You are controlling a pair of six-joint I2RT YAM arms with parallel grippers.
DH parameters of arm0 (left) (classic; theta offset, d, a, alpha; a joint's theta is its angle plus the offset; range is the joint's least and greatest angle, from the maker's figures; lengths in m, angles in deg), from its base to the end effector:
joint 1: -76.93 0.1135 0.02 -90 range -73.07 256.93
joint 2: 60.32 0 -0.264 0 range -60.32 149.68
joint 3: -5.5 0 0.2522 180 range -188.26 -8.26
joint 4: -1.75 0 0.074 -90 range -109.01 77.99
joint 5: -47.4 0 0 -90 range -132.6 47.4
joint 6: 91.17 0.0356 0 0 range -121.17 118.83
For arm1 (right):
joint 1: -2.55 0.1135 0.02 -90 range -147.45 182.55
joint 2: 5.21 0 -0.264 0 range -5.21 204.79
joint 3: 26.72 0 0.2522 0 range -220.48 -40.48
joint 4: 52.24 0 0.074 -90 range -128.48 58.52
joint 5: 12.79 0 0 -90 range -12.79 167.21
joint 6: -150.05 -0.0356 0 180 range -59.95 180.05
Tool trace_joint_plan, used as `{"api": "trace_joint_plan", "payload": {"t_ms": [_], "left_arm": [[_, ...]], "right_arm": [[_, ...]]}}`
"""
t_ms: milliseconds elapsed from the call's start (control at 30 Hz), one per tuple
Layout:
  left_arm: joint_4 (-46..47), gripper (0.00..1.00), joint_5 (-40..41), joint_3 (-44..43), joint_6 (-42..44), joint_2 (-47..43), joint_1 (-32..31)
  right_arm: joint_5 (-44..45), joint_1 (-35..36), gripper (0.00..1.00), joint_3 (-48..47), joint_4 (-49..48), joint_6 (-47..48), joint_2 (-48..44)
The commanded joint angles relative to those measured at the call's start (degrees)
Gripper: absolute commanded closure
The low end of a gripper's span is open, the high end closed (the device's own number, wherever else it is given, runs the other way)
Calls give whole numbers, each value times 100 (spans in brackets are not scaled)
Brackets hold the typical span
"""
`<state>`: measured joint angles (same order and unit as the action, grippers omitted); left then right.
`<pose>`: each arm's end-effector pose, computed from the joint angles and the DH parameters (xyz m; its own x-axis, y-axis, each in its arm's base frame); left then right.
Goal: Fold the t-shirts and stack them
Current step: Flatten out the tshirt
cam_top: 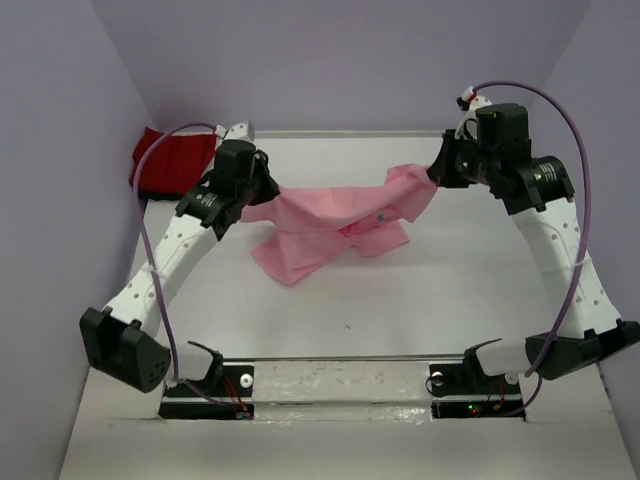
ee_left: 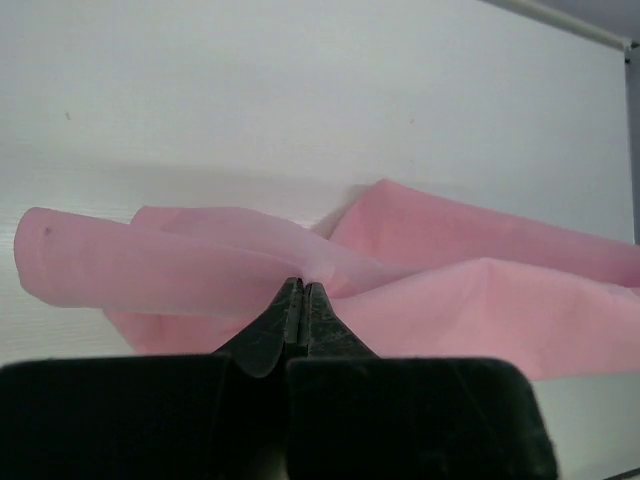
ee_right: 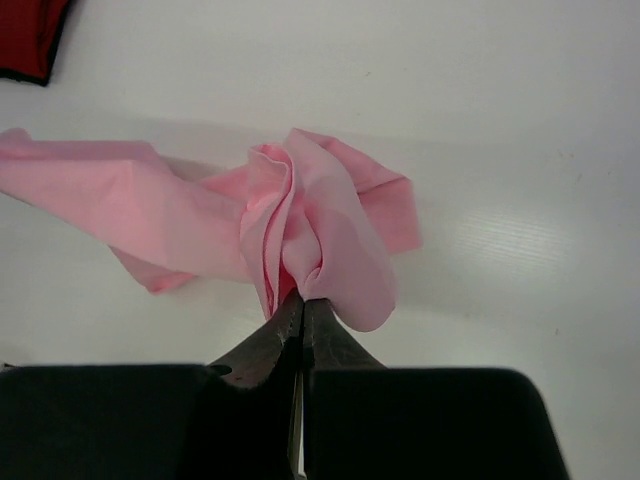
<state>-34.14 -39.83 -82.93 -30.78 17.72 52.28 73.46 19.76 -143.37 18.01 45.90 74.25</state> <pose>0.2845 -0.1287 0.3701 -0.5264 -0.3014 -0.7950 0.1344 0.8938 -0.4279 0.2519 0.0805 0.4657 -0.5903 0.0725 -0.8039 -0.2097 0.9480 0.2395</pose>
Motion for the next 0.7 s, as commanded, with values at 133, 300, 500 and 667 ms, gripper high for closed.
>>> {"api": "trace_joint_plan", "payload": {"t_ms": [133,300,500,667], "left_arm": [[-1064,100,638,-487,271,-1579,12],[-1267,100,480,-259,297,-2555,-58],[-2294,100,-39,-609,254,-3470,-58],[-3225,100,-250,-1346,201,-3988,-49]], "right_arm": [[-1451,-34,100,489,-420,-263,-1327],[-1830,-34,100,481,-139,-378,-2249],[-2744,-34,100,419,485,-614,-3111],[-3316,-34,100,-133,1213,-729,-3560]]}}
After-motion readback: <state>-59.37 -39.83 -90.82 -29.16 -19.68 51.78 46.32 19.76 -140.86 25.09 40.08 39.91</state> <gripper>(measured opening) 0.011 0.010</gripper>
